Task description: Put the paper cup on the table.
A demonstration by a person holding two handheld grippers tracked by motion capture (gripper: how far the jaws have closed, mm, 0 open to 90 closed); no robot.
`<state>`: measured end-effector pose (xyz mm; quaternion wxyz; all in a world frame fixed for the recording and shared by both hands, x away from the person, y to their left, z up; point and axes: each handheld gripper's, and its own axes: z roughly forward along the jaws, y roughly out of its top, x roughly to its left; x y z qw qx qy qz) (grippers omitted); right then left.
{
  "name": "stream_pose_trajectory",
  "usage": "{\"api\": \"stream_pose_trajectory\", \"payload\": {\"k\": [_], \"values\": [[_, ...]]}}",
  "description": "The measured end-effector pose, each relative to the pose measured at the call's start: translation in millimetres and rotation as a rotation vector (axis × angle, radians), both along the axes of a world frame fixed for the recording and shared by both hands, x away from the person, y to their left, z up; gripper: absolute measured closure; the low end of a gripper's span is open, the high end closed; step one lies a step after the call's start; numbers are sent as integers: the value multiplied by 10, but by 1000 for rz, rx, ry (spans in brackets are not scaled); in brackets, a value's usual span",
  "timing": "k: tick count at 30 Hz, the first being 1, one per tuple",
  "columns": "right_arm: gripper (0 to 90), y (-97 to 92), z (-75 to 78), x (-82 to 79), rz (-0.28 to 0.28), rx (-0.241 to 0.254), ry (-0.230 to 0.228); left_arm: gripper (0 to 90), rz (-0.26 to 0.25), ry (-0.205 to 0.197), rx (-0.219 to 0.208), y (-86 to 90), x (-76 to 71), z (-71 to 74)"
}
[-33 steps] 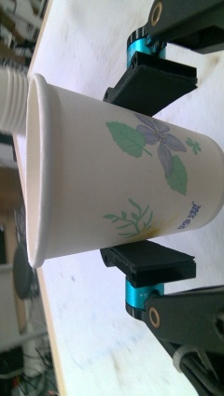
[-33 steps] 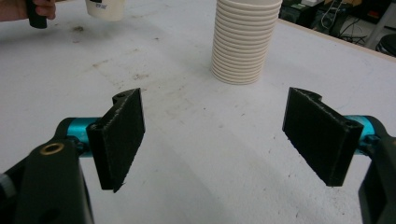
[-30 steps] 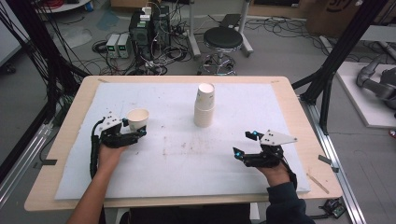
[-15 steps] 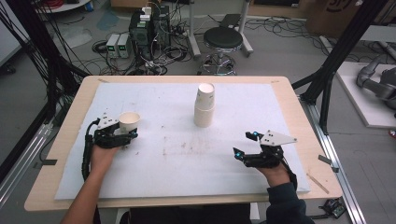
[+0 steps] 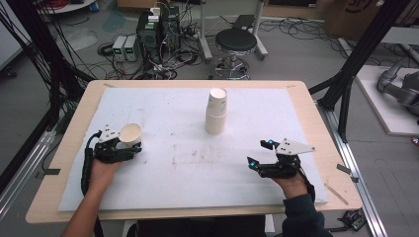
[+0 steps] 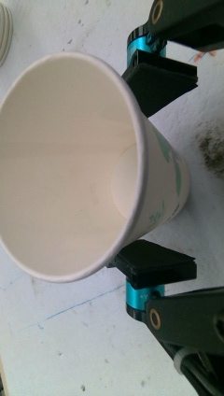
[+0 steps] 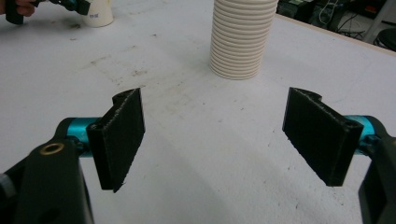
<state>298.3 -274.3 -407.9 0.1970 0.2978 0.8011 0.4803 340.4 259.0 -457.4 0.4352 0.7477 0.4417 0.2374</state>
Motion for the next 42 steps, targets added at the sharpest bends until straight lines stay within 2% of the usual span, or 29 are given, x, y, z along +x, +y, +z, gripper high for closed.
{"api": "stream_pose_trajectory", "payload": {"k": [2, 5, 8, 11, 14, 18, 20, 22, 25, 26, 28, 31, 38, 42], "values": [[213, -6, -3, 4, -1, 2, -3, 248, -3, -1, -42, 29, -21, -9], [213, -12, -6, 0, -6, -1, 3, 226, -7, -13, -72, 69, -69, 14], [213, -18, -10, 0, -4, -6, 0, 204, -12, -42, -107, 106, -141, 57], [213, -25, -12, -2, -8, -7, 5, 192, -20, -76, -130, 148, -206, 96], [213, -30, -10, -2, -7, -7, -1, 187, -13, -130, -168, 197, -269, 168], [213, -39, -8, -6, -15, -12, 3, 171, -25, -189, -171, 205, -324, 293], [213, -50, -10, -3, -19, -13, 2, 165, -37, -222, -205, 185, -343, 350], [213, -63, -11, -3, -28, -21, 4, 165, -61, -247, -240, 137, -355, 395], [212, -87, -5, -3, -55, -34, 5, 165, -127, -295, -287, 25, -377, 450], [213, -98, -4, -4, -57, -33, 8, 165, -163, -307, -322, -22, -380, 469], [212, -117, -4, -3, -63, -40, 2, 165, -191, -326, -346, -95, -390, 493], [212, -132, -1, -22, -73, -42, 6, 165, -242, -334, -372, -230, -387, 512], [213, -146, -4, -74, -77, -65, 4, 165, -333, -294, -353, -509, -385, 434], [212, -178, -5, -84, -87, -61, -10, 166, -368, -285, -356, -567, -383, 404]]}}
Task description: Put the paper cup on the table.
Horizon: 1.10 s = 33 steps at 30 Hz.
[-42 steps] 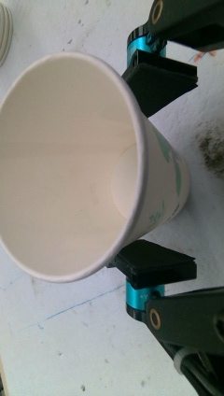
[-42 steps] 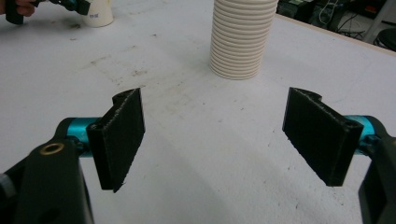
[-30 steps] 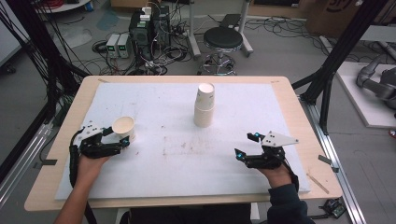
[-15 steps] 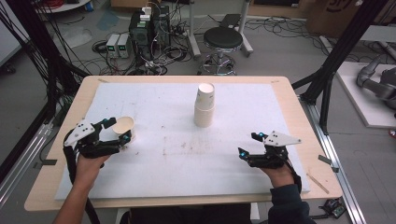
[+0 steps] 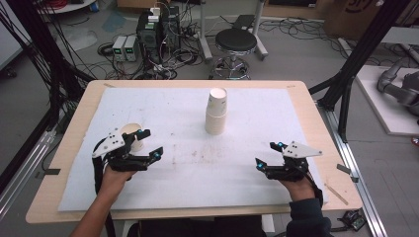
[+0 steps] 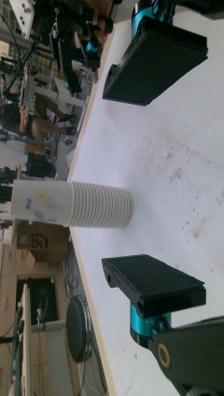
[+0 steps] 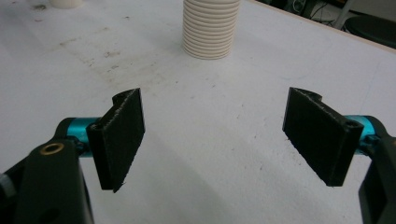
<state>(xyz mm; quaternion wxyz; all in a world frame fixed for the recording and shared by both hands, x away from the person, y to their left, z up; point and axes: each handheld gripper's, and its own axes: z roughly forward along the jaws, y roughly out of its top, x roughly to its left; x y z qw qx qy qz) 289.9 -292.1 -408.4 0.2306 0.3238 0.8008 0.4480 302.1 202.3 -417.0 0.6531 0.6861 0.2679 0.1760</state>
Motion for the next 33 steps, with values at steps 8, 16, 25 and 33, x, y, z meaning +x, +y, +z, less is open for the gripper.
{"api": "stream_pose_trajectory", "payload": {"k": [8, 16, 25, 33], "values": [[212, -37, 20, -21, -2, 30, -22, 166, 4, 12, 6, -18, -16, -60], [212, -21, 52, -58, -1, 37, -42, 168, 14, 11, 7, 22, -74, -71], [212, 8, 54, -60, 3, 36, -37, 171, 18, 4, 11, 30, -90, -61], [212, -27, 52, -68, -6, 39, -40, 173, 20, 7, 14, 21, -73, -64]]}}
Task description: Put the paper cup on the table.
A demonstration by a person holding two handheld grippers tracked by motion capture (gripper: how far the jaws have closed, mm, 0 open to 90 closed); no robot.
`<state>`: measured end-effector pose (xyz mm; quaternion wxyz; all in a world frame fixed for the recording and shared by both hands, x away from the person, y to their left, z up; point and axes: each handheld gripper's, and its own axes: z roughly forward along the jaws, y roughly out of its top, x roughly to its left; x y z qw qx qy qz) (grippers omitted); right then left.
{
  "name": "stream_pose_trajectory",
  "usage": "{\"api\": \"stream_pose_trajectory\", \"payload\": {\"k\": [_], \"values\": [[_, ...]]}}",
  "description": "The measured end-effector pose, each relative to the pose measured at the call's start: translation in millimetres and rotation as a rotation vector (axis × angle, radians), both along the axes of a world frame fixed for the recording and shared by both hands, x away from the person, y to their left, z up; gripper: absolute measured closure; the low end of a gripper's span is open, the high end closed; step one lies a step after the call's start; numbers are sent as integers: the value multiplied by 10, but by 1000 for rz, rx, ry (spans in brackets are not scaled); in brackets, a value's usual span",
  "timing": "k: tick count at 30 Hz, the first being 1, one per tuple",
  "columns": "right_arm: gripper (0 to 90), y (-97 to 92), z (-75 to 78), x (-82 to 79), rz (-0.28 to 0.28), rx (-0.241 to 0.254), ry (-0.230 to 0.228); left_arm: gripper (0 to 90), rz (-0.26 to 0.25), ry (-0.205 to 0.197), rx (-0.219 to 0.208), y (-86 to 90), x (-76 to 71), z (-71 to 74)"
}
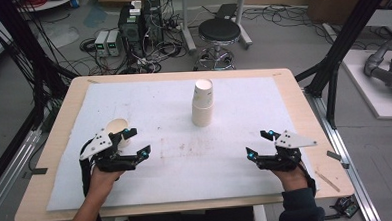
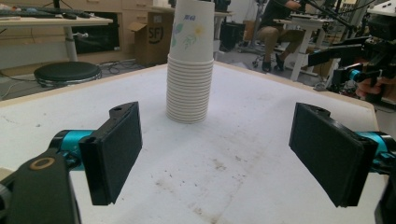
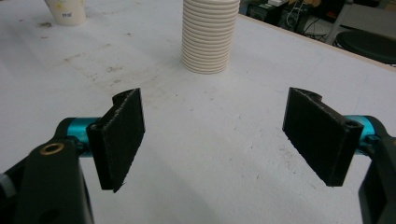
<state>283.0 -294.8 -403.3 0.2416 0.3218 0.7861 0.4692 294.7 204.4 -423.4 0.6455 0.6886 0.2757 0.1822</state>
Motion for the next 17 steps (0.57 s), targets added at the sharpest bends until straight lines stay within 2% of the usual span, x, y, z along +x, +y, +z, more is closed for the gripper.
{"api": "stream_pose_trajectory", "payload": {"k": [17], "values": [[213, -26, -20, 3, -9, -4, 4, 174, 2, 0, 14, -29, 18, -11]]}}
